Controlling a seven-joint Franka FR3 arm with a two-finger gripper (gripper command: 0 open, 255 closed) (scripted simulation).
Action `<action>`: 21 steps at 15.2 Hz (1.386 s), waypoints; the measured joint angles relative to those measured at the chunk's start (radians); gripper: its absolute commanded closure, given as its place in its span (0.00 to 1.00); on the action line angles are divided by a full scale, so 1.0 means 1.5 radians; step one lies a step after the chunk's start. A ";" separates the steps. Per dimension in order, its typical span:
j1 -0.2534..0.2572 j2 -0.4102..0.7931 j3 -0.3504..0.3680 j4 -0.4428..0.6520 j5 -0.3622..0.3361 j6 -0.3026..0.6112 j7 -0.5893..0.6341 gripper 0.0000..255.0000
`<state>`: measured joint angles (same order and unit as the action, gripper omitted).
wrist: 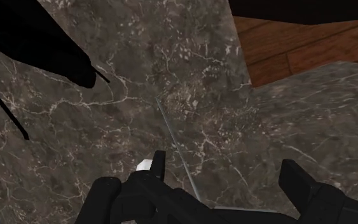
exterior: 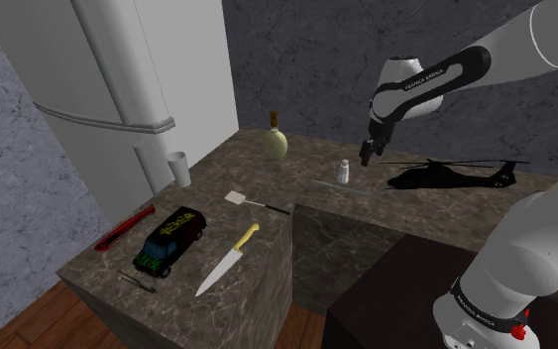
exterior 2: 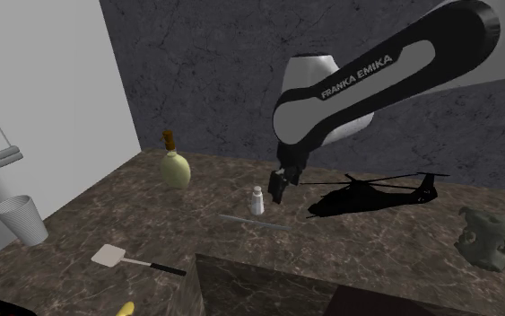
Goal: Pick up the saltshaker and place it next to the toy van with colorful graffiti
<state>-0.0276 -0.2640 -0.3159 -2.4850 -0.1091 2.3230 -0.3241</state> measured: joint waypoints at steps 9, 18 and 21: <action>0.005 0.255 -0.036 0.124 0.177 0.159 -0.170 0.00; -0.057 0.440 0.020 0.266 0.325 0.214 -0.292 0.00; -0.066 0.468 0.032 0.277 0.341 0.230 -0.305 0.00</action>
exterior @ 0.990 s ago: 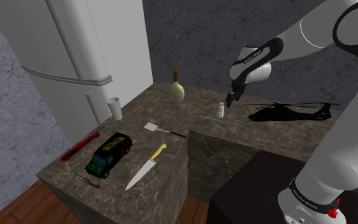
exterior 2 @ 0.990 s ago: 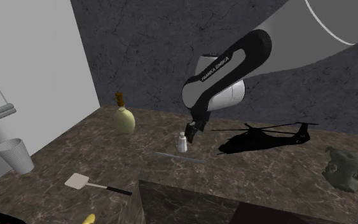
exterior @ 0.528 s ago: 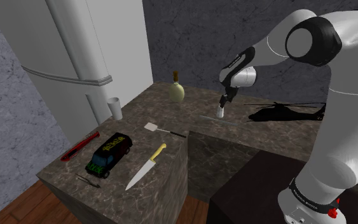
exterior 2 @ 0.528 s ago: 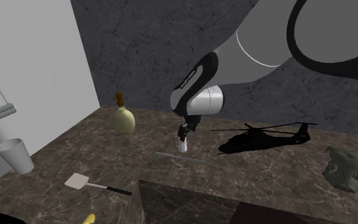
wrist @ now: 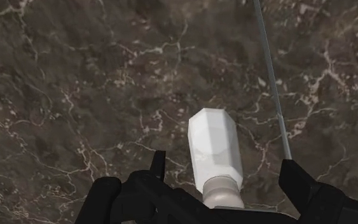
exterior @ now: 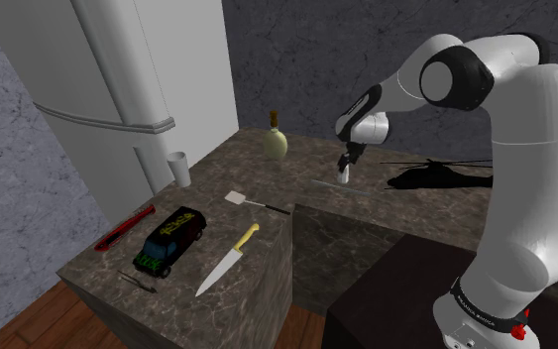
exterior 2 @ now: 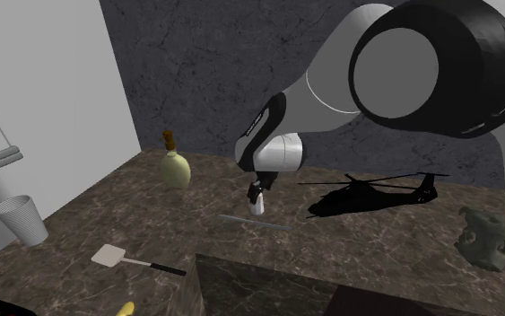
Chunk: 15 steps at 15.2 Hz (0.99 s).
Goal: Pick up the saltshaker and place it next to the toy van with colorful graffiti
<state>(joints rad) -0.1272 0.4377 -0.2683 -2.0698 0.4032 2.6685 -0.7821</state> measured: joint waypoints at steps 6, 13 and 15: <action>-0.007 0.022 0.010 0.009 0.012 0.013 -0.009 0.00; -0.007 0.022 0.010 0.009 0.012 0.013 -0.009 1.00; -0.007 0.022 0.010 0.009 0.012 0.013 -0.009 1.00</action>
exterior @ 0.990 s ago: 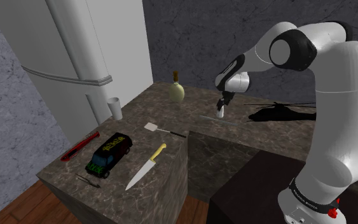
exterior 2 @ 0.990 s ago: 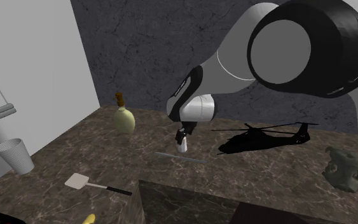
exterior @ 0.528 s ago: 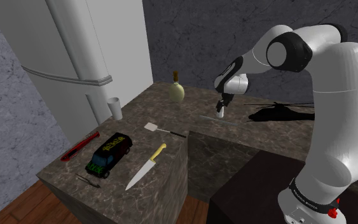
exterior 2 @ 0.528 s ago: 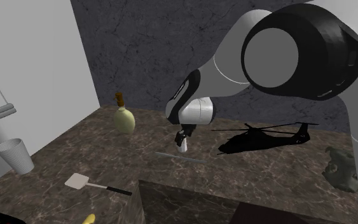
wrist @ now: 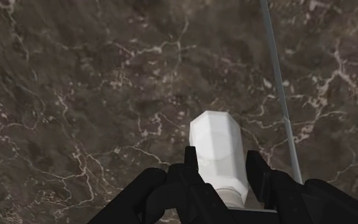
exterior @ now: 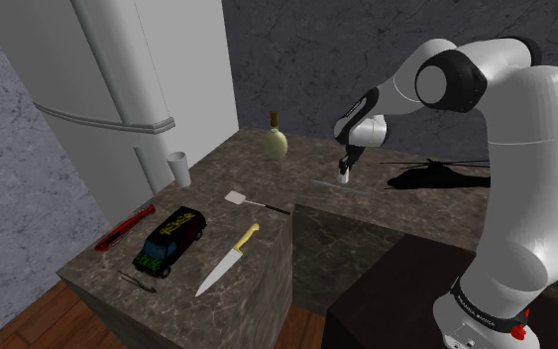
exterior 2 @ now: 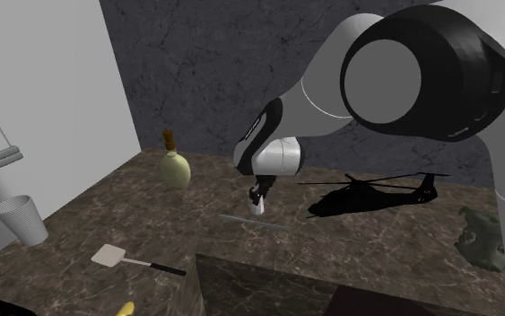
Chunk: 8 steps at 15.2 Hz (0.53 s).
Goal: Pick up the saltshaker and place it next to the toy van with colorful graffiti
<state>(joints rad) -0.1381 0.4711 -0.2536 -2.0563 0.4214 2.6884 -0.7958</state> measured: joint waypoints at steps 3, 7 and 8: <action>0.000 0.000 0.000 0.000 0.000 0.000 0.000 1.00; 0.006 -0.015 -0.008 -0.004 -0.010 -0.011 0.009 1.00; 0.007 -0.020 -0.011 -0.001 -0.014 -0.019 0.011 1.00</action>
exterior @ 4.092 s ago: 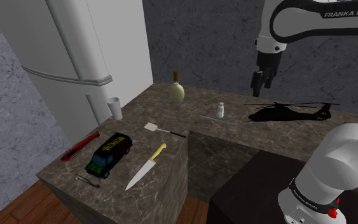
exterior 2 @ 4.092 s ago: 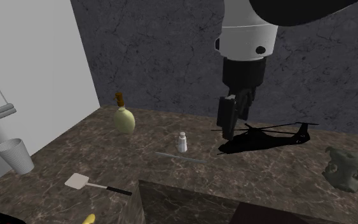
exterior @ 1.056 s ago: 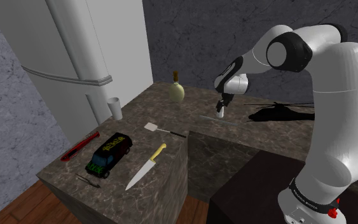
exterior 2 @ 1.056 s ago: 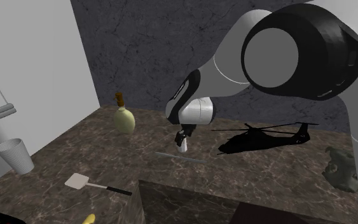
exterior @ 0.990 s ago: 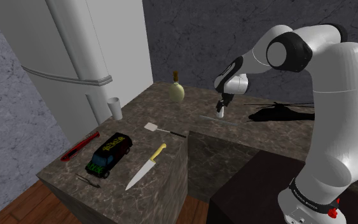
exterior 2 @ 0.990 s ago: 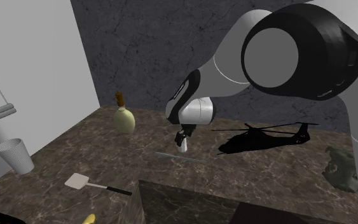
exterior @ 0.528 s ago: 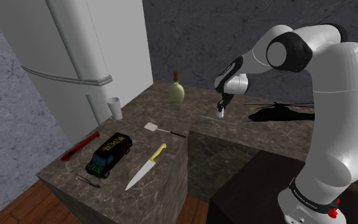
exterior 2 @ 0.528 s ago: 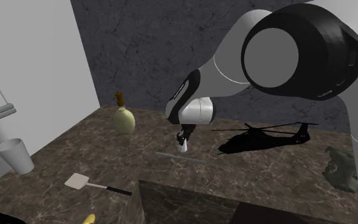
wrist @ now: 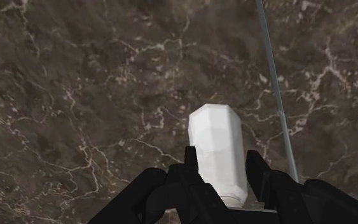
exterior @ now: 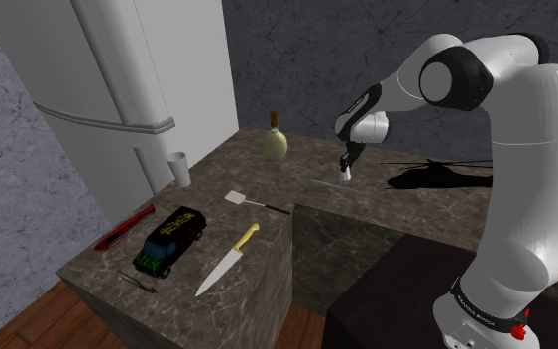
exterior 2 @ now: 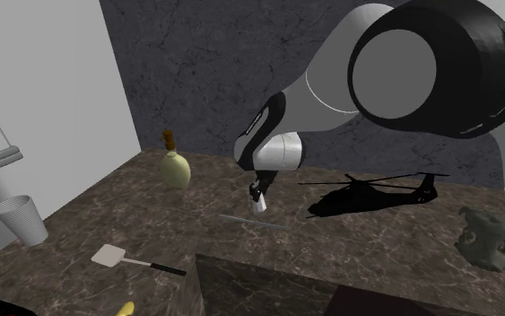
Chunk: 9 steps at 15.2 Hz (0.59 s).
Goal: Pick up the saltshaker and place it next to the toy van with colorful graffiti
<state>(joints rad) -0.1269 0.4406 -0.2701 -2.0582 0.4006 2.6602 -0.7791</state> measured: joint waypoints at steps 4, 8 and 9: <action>0.010 -0.025 -0.014 0.002 -0.019 -0.027 0.016 1.00; 0.019 -0.053 -0.026 0.001 -0.039 -0.052 0.033 1.00; 0.021 -0.060 -0.029 0.002 -0.044 -0.059 0.037 1.00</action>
<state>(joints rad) -0.0948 0.3510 -0.3137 -2.0554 0.3340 2.5721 -0.7240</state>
